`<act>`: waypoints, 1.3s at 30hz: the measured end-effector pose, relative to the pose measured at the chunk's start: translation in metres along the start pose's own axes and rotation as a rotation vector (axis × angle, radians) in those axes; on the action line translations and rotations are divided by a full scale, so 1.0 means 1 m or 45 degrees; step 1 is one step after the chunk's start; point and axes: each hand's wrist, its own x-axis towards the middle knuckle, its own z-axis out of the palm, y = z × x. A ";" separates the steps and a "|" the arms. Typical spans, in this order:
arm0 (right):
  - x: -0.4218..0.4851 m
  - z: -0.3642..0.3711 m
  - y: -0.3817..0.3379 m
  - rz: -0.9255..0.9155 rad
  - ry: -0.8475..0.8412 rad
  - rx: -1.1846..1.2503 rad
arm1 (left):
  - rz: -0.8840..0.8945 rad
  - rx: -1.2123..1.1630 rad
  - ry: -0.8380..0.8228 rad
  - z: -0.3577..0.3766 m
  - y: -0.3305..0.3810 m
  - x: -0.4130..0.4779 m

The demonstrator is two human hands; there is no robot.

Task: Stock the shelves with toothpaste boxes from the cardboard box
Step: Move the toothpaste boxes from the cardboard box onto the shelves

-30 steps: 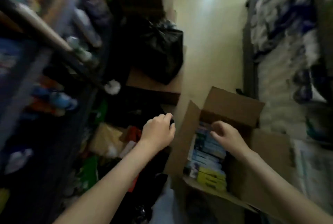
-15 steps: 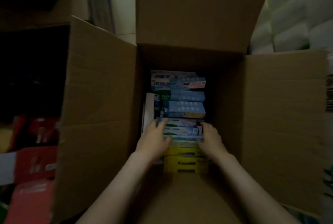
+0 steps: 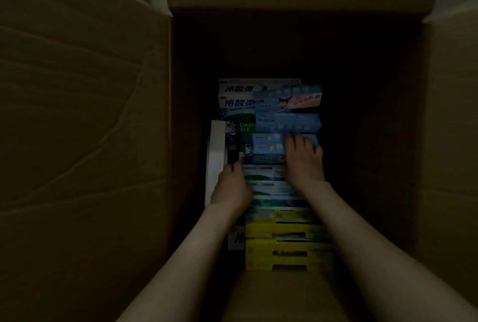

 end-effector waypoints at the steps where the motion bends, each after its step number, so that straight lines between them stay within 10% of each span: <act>1: -0.002 0.000 0.002 -0.009 -0.017 0.009 | 0.004 0.040 0.032 0.002 -0.002 -0.004; 11: -0.050 -0.011 -0.005 0.113 -0.115 0.300 | -0.385 0.313 0.332 0.004 -0.012 -0.021; 20: -0.069 -0.036 -0.040 0.134 -0.227 1.070 | -0.529 -0.947 0.120 -0.027 0.018 -0.053; 28: -0.088 -0.071 -0.052 0.470 -0.572 1.908 | -0.215 -1.443 -0.511 -0.048 0.027 -0.108; 34: -0.098 -0.088 -0.059 0.515 -0.321 1.731 | 0.026 -0.798 -0.333 -0.064 0.032 -0.125; 39: -0.112 -0.109 -0.044 0.406 -0.457 2.504 | 0.287 -1.017 -0.108 -0.081 0.036 -0.155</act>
